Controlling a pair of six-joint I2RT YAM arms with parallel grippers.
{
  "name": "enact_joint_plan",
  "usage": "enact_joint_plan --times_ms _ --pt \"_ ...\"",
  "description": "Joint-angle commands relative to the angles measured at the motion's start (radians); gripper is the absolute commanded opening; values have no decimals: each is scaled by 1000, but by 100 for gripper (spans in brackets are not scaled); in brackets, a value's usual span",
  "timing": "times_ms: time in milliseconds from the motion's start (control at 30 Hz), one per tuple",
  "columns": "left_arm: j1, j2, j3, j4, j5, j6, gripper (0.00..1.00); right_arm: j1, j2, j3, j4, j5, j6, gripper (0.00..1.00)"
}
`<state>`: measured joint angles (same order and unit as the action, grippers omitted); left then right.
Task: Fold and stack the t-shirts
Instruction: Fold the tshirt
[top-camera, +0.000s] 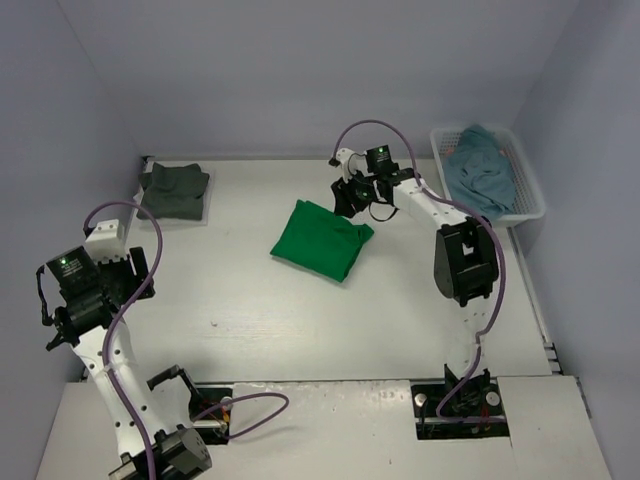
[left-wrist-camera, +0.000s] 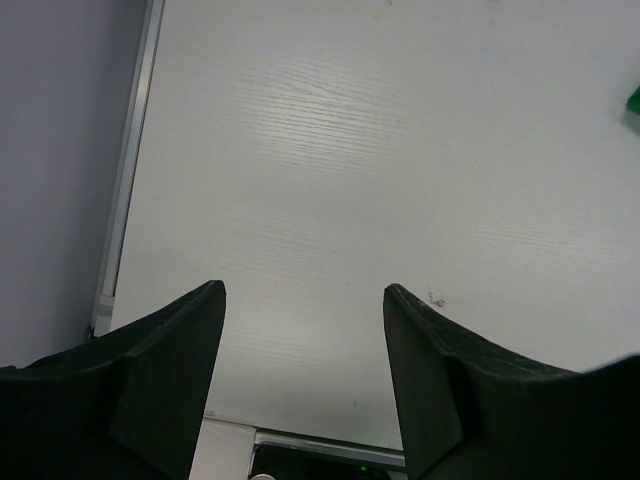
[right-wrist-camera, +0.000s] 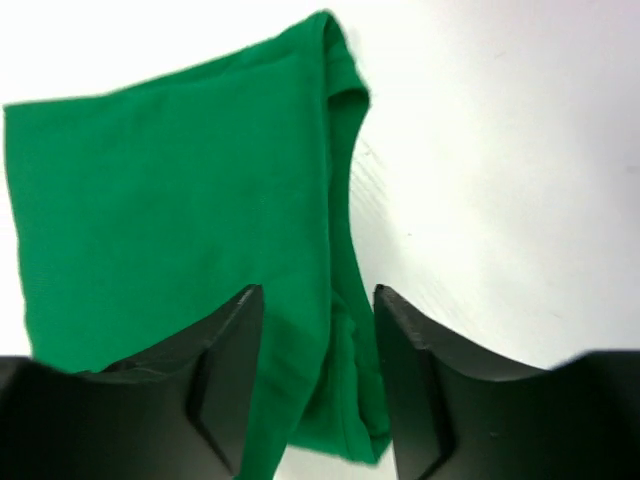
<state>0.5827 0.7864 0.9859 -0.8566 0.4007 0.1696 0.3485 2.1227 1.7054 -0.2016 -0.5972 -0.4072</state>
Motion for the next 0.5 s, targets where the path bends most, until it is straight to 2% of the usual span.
enact_joint_plan --times_ms 0,67,100,200,233,467 --pt "6 13 23 25 35 -4 59 17 -167 -10 39 63 15 47" --pt "6 22 25 21 44 1 59 24 -211 -42 33 63 11 50" --pt "5 27 28 18 58 4 59 26 -222 -50 22 51 13 47" --pt "5 42 31 7 84 13 59 41 -237 -61 -43 25 8 4" --pt "5 45 31 7 87 16 59 50 -239 -76 -61 28 -5 0" --pt "-10 97 60 -2 101 24 59 119 -233 -179 -101 40 -73 0"
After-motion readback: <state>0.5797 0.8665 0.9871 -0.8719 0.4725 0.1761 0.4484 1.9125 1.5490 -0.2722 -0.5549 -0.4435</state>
